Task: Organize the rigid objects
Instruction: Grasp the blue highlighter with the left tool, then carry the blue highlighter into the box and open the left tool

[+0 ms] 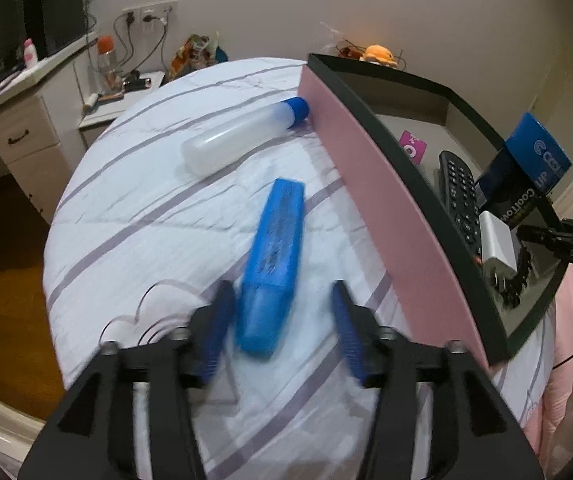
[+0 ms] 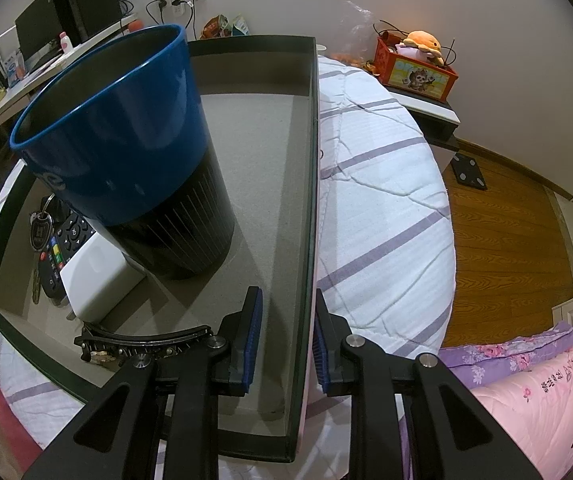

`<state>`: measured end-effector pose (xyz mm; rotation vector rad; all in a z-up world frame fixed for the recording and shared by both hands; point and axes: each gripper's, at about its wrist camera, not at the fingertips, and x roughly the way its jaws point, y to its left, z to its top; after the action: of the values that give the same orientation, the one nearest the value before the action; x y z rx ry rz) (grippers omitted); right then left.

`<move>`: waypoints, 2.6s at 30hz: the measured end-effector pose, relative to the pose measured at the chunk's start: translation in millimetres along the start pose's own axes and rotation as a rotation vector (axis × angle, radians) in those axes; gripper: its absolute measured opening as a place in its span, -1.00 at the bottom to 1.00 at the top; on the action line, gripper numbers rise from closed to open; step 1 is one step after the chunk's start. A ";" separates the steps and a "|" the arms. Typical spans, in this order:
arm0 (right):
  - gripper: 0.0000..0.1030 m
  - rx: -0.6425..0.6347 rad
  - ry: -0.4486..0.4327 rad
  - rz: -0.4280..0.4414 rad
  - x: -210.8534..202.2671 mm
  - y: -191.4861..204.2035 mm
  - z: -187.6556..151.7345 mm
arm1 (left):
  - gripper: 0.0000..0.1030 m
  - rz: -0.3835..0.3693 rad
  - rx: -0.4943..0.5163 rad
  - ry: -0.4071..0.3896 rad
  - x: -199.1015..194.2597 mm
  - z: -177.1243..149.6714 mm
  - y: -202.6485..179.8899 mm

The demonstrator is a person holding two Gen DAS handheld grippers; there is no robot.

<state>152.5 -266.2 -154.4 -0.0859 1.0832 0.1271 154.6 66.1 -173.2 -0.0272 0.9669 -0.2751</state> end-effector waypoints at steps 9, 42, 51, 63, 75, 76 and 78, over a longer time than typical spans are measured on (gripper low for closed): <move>-0.52 0.001 -0.001 0.002 -0.1 -0.2 -0.5 | -0.47 0.050 -0.008 -0.035 1.8 -0.8 1.1; -0.51 0.001 -0.002 0.005 0.6 -0.3 -0.6 | -0.48 0.022 0.080 -0.262 -98.4 10.7 -71.1; -0.50 0.000 -0.003 0.009 1.3 0.5 0.7 | -0.48 0.000 0.114 -0.218 -81.4 16.4 -93.3; -0.47 -0.002 -0.009 0.029 4.1 -1.5 1.4 | -0.48 -0.017 0.140 -0.125 -34.9 25.3 -122.9; -0.45 -0.007 -0.014 0.039 4.7 -4.1 0.3 | -0.48 0.035 0.103 -0.052 4.4 40.5 -119.8; -0.45 -0.007 -0.014 0.040 4.9 -4.3 0.5 | -0.48 0.037 0.102 -0.050 5.8 41.6 -120.1; -0.45 -0.008 -0.014 0.041 5.0 -4.7 0.4 | -0.48 0.047 0.103 -0.045 9.0 43.8 -121.3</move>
<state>155.9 -270.5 -158.6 -0.0700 1.0706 0.1684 168.6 -57.4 -137.9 0.0828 0.9064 -0.2793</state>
